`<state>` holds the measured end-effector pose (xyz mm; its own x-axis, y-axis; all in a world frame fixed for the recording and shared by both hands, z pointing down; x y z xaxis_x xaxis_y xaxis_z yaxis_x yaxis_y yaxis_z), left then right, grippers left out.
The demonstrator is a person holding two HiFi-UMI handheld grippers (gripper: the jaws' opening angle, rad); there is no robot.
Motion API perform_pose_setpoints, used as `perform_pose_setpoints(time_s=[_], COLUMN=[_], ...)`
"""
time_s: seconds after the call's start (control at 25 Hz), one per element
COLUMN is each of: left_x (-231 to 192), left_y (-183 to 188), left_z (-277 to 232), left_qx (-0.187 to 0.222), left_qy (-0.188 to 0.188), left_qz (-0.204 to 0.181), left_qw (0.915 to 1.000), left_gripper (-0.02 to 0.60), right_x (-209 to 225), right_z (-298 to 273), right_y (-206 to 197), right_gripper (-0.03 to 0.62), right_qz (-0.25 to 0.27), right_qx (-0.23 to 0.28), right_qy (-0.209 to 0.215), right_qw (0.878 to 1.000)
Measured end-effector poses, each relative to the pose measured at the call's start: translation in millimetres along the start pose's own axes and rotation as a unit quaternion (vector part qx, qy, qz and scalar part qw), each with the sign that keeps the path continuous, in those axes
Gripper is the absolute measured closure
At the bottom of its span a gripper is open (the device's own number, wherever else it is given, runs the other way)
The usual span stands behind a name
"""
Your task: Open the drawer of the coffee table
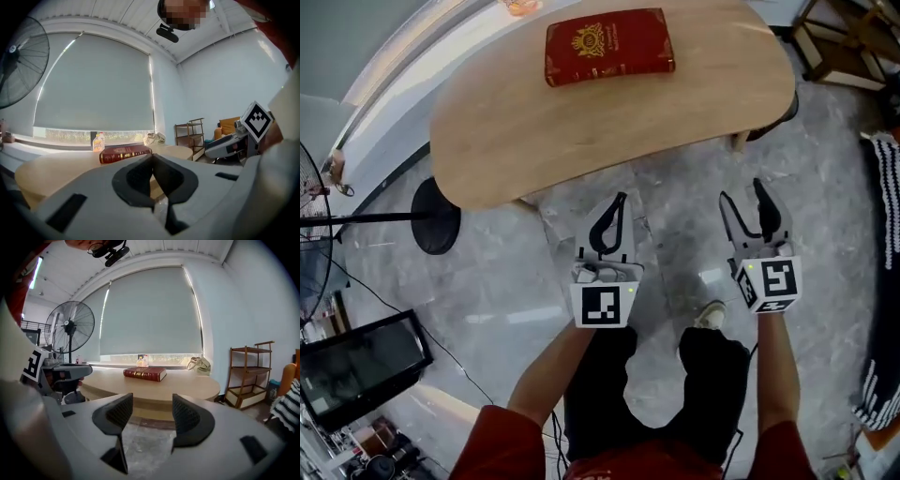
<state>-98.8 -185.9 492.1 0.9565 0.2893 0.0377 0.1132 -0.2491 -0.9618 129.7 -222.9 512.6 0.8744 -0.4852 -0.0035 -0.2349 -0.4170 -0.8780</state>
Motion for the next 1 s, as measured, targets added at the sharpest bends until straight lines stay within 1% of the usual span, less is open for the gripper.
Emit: perform_pose_setpoints(time_s=[0.16, 0.28, 0.4, 0.48, 0.6, 0.68, 0.76, 0.84, 0.92, 1.0], left_x=[-7, -15, -18, -23, -27, -30, -33, -34, -35, -36], left_y=[-76, -129, -171, -194, -219, -233, -244, -251, -255, -258], left_z=[-22, -40, -56, -67, -78, -84, -89, -91, -92, -90], left_qx=[0.018, 0.022, 0.029, 0.031, 0.039, 0.039, 0.04, 0.038, 0.039, 0.035], left_qy=[0.015, 0.018, 0.007, 0.007, 0.006, 0.008, 0.015, 0.021, 0.027, 0.029], left_qz=[0.009, 0.013, -0.017, -0.027, -0.038, -0.032, -0.022, -0.031, -0.027, -0.016], left_qw=[0.9997, 0.9995, 0.9994, 0.9991, 0.9985, 0.9987, 0.9988, 0.9986, 0.9985, 0.9988], left_gripper=[0.574, 0.574, 0.574, 0.574, 0.574, 0.574, 0.574, 0.574, 0.574, 0.574], right_x=[-5, -10, -19, -23, -21, -19, -20, -21, -25, -34], right_z=[-46, -78, -106, -125, -143, -149, -150, -154, -160, -164], right_y=[-64, -101, -127, -142, -163, -171, -178, -185, -191, -197], right_gripper=[0.355, 0.355, 0.355, 0.355, 0.355, 0.355, 0.356, 0.356, 0.356, 0.356], right_qz=[0.042, 0.059, 0.089, 0.096, 0.077, 0.06, 0.037, 0.021, 0.015, 0.023], right_qx=[0.01, 0.025, 0.036, 0.033, 0.033, 0.039, 0.033, 0.021, 0.009, 0.003], right_qy=[0.0, 0.006, 0.024, 0.042, 0.045, 0.045, 0.046, 0.04, 0.048, 0.06], right_qw=[0.999, 0.998, 0.995, 0.994, 0.995, 0.996, 0.998, 0.999, 0.999, 0.998])
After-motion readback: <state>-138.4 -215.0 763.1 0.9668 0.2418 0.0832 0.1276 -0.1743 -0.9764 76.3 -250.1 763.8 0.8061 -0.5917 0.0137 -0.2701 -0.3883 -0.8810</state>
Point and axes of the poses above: the fingertips, and each gripper's own axes: z backward along the fingers, x to its right, y out of its top, the point moved 6 cm from there along z, backward along the fingers, and after that the axes turned 11 degrees about -x, right-handed, at the moved point
